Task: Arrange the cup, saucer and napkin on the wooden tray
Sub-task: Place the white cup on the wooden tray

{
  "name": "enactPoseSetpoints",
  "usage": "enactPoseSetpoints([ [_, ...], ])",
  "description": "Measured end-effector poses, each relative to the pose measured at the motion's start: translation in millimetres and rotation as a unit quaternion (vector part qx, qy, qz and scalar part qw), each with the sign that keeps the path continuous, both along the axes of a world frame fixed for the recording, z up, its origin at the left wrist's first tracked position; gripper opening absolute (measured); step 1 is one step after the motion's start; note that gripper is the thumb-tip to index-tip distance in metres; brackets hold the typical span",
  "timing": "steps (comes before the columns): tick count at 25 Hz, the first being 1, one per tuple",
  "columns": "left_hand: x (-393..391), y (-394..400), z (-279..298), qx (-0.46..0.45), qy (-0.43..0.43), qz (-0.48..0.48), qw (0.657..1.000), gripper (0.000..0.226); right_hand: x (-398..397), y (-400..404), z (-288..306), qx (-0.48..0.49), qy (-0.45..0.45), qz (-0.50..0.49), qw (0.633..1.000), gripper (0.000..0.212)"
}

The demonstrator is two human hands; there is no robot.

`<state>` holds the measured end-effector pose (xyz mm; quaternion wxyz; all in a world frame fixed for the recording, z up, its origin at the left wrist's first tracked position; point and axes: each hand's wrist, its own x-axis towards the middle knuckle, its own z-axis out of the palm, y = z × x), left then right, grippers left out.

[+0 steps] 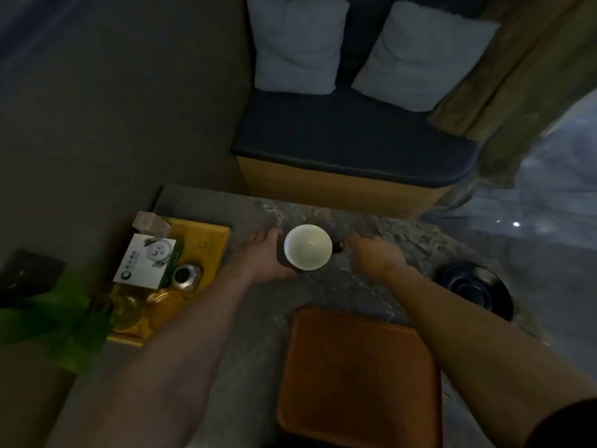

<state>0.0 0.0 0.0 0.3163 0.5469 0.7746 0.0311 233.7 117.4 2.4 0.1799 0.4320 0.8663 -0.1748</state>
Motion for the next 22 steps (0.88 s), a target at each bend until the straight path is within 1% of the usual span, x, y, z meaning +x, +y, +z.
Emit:
enactPoseSetpoints([
  [4,8.0,17.2,-18.7,0.025,-0.041,-0.001,0.999,0.11,-11.3,15.1,-15.2,-0.027,0.035,-0.011,0.999,0.04],
  [6,9.7,21.5,-29.9,0.035,-0.043,-0.005,0.998,0.11,-14.1,18.6,-23.5,-0.035,0.067,-0.015,0.997,0.033],
  [8,8.9,22.5,-35.1,0.043,-0.053,0.0,0.998,0.109,-13.8,19.1,-29.0,-0.02,0.096,-0.022,0.995,0.026],
  [11,10.8,22.5,-39.8,0.055,-0.068,0.004,0.996,0.108,-13.7,15.9,-32.2,-0.027,0.138,-0.066,0.988,0.022],
  [16,16.3,21.9,-32.0,0.065,-0.072,0.007,0.995,0.105,-14.0,2.9,-26.0,-0.031,0.17,-0.112,0.979,0.018],
  [22,29.9,3.1,-13.0,0.072,-0.076,0.016,0.994,0.108,2.3,-23.0,-11.8,-0.01,0.216,-0.132,0.967,0.012],
])
